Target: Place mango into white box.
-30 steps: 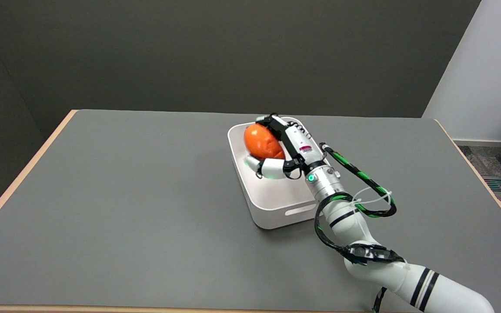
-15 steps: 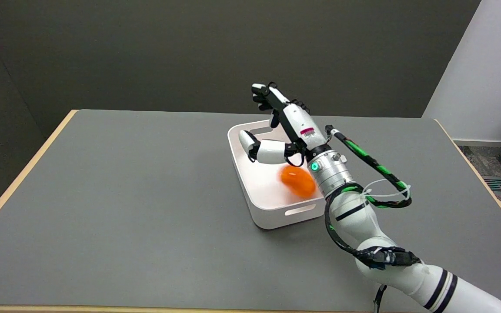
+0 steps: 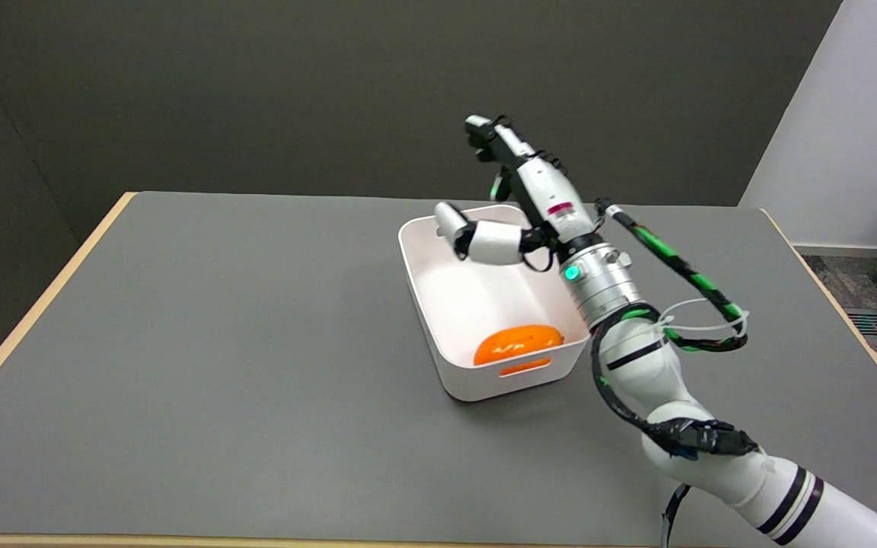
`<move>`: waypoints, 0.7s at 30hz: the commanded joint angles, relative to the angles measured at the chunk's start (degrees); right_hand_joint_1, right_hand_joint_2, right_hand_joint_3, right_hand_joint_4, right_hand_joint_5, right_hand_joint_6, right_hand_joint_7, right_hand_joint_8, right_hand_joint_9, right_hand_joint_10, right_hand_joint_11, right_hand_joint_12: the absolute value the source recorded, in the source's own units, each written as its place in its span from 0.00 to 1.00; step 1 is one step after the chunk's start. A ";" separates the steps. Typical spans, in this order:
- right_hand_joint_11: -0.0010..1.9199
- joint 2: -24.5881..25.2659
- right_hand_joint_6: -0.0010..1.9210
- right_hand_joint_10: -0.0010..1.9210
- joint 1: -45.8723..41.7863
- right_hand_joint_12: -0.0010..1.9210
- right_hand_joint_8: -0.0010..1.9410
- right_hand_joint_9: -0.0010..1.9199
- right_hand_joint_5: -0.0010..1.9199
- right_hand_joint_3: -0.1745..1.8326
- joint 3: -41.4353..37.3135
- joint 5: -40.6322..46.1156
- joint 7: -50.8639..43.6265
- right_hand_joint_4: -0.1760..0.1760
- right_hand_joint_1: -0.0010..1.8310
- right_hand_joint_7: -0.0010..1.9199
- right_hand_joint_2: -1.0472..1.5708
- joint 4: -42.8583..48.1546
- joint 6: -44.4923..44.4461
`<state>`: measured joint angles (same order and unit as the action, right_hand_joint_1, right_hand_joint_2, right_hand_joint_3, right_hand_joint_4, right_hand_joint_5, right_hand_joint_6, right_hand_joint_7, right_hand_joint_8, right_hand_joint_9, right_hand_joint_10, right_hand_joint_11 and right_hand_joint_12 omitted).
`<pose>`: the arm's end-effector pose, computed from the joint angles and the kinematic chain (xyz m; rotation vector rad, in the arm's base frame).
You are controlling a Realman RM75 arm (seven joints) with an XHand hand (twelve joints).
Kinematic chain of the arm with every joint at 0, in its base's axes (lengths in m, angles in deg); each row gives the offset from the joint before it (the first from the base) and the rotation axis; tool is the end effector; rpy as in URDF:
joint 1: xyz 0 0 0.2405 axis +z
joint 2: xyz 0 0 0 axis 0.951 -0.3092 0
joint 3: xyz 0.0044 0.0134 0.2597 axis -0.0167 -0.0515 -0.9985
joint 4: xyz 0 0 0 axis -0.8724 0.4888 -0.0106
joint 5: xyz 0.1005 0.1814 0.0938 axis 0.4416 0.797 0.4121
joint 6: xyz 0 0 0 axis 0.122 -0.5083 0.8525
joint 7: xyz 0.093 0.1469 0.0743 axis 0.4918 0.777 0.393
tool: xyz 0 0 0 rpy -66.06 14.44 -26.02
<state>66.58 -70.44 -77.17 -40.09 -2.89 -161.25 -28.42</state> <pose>-0.1726 -0.3895 0.2549 1.6287 -0.3131 0.8340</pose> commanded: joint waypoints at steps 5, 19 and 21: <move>0.03 0.17 0.16 0.37 -3.77 0.84 0.19 0.04 0.04 0.54 -26.15 17.99 -0.74 0.29 0.32 0.06 0.67 5.95 -0.55; 0.04 2.05 0.18 0.38 -13.70 0.83 0.20 0.07 0.04 0.58 -28.40 18.68 13.67 0.36 0.31 0.08 0.66 5.18 -11.28; 0.04 2.13 0.18 0.38 -14.10 0.83 0.20 0.07 0.04 0.58 -27.98 18.68 13.67 0.37 0.31 0.08 0.66 5.20 -11.82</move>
<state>67.26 -76.57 -99.06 -26.01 2.54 -157.00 -32.49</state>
